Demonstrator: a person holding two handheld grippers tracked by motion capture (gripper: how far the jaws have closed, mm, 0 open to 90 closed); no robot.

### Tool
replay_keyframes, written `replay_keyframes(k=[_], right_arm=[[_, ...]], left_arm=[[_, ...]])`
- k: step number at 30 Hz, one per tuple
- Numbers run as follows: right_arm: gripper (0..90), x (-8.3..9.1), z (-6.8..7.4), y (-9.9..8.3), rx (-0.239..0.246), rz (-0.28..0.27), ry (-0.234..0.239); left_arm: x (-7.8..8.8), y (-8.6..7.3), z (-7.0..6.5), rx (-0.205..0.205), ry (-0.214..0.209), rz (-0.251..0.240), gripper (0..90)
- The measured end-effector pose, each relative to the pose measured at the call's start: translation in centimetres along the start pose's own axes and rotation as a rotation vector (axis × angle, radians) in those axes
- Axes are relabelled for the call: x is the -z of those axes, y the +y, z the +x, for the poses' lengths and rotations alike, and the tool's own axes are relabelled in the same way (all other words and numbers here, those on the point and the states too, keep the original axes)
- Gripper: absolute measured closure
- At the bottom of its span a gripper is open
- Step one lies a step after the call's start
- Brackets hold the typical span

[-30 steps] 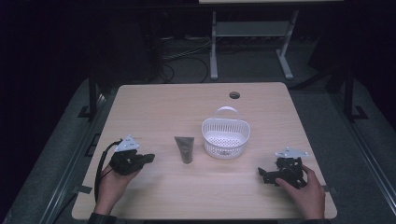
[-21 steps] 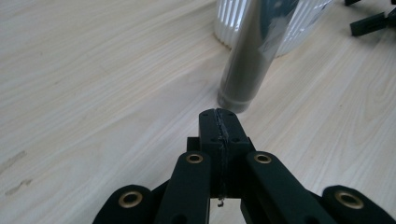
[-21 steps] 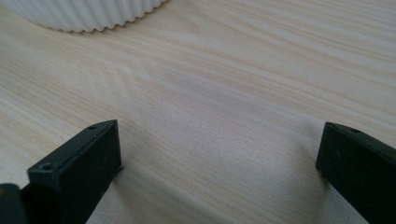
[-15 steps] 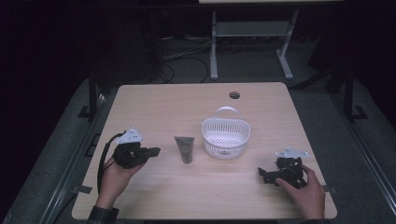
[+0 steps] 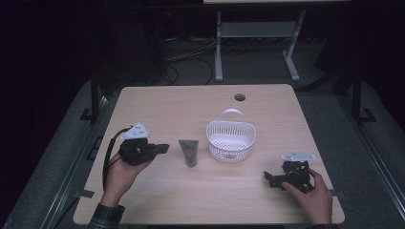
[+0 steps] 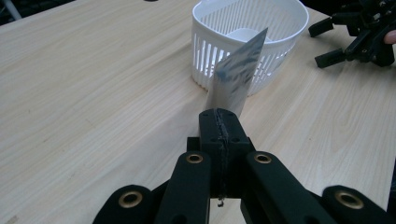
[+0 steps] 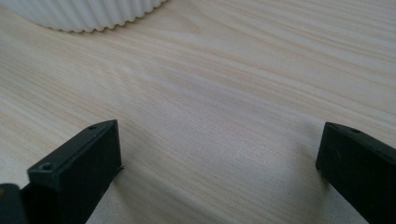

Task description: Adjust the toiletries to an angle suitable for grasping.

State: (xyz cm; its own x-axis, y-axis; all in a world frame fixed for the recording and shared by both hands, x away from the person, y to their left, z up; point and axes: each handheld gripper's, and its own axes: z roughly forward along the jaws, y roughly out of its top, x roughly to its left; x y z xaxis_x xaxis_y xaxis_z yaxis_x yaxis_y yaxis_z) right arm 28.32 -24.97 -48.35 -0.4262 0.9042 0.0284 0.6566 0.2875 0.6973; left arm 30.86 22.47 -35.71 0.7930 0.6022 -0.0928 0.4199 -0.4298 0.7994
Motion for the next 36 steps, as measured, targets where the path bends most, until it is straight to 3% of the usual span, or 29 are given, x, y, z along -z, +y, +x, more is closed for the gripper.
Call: replay_keyframes(k=[16, 23, 36], right_arm=[[0.0, 0.0, 0.0, 0.0, -0.001, 0.0, 0.0], [0.0, 0.0, 0.0, 0.0, 0.0, 0.0, -0.001], [0.0, 0.0, 0.0, 0.0, 0.001, 0.0, 0.001]], left_arm=[[-1.2, 1.4, -0.2, -0.027, -0.029, -0.011, 89.7], [-1.9, 2.0, -0.3, -0.047, -0.023, 0.002, 89.7], [-2.8, 2.2, 0.2, -0.044, -0.014, 0.013, 89.7]])
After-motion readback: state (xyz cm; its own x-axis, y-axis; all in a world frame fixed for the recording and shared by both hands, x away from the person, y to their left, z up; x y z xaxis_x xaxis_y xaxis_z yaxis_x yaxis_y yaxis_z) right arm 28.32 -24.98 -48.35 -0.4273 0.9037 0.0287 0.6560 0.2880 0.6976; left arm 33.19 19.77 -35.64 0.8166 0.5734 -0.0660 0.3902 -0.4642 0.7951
